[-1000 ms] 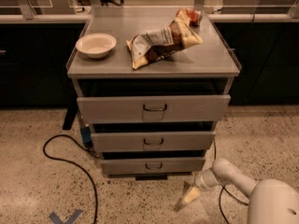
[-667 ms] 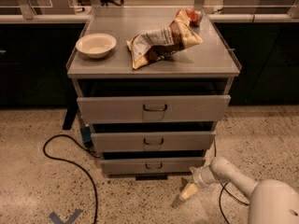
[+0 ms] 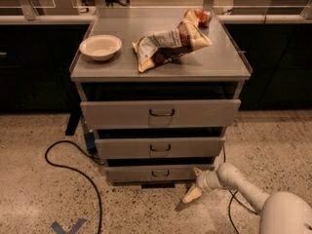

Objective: Open bottom drawer

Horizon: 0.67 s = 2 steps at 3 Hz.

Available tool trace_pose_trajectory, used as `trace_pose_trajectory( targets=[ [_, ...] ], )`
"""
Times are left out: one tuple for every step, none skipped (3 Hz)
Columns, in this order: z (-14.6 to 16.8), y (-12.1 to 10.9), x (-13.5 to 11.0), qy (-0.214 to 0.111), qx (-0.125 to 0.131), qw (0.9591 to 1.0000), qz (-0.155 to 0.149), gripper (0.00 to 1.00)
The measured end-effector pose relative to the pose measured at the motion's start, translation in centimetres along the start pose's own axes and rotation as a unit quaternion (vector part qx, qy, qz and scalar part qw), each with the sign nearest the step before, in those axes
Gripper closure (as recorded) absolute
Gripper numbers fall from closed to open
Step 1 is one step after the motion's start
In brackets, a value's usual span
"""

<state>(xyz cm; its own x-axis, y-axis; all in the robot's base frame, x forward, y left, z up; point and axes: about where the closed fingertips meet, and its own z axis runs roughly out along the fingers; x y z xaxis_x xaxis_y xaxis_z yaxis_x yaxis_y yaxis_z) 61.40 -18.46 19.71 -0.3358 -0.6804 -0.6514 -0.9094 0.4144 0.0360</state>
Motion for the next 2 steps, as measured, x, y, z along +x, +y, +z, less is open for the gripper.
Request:
trace_pose_trajectory(
  targets=[
    [0.94, -3.61, -2.37, -0.015, 0.023, 0.9996, -0.012, 0.0],
    [0.95, -3.6, -2.37, -0.015, 0.023, 0.9996, -0.012, 0.0]
  ],
)
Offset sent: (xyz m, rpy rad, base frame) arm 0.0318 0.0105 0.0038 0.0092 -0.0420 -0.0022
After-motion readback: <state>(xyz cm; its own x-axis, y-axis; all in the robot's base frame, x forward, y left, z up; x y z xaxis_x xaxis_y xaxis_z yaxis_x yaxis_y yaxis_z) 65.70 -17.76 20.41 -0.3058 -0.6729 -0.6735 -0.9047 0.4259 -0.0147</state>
